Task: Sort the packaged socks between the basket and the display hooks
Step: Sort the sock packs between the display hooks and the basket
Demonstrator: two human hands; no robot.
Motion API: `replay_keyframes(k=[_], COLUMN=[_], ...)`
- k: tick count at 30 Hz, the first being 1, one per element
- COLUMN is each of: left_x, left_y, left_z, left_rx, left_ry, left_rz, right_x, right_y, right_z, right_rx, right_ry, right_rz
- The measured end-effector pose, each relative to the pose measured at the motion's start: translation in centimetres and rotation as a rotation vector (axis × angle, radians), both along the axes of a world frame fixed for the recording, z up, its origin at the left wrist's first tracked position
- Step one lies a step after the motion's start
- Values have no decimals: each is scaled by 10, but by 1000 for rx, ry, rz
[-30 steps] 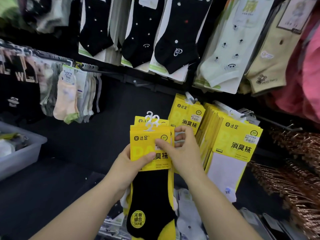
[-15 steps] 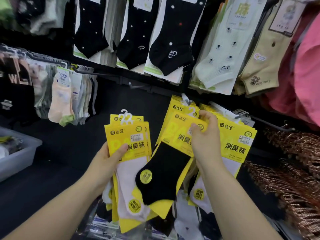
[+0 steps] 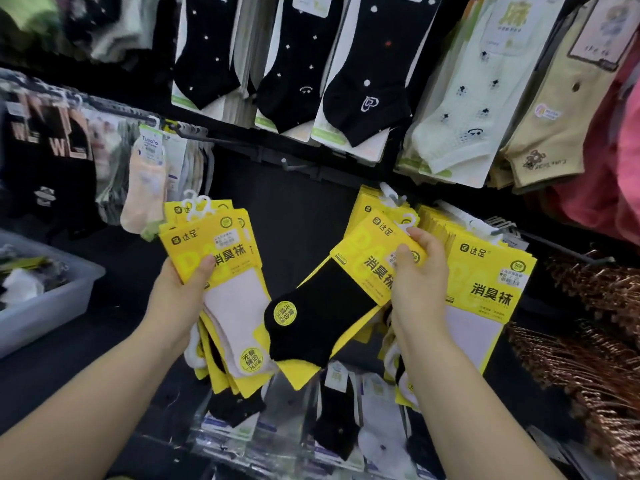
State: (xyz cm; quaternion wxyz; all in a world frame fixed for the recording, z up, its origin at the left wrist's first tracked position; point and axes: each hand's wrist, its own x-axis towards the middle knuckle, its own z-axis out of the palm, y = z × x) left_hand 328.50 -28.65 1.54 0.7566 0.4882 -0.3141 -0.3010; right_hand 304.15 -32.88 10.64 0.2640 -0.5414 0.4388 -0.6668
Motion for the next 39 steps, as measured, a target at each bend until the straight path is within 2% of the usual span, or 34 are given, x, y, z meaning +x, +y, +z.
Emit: replay_keyframes(k=[6,12,15,19,28,31,33,35,39], left_x=[-15,-17,-23,-23,-8,-15,-24,-34,-60], left_y=[-1,-1,-1,2,14,15,17,17,19], left_z=[3,-2,-5,-5,0,6,9,10,13], left_rx=[-7,37,76,85,142,138,117,93,38], left_ry=[10,-127,-206,-289,-405,-395,-362,-309,-212], left_rz=[2,-2,-47,-72,-233,-276,-312,-344,-428], right_x=[-16,-34,-25,-7,2,5,8,13,27], right_y=[22,25,12,-22,-69,-51,-28,-4,27], right_z=[-29,-24,-5,28,46,41,29,12,-18], right_rx=[46,-35,-54,-96,100,85,-13,-128,30], right_ry=[18,125,91,174,280,466,533,536,492], right_rz=[249,70,-53,-177,-131,-179,-219,-154,200])
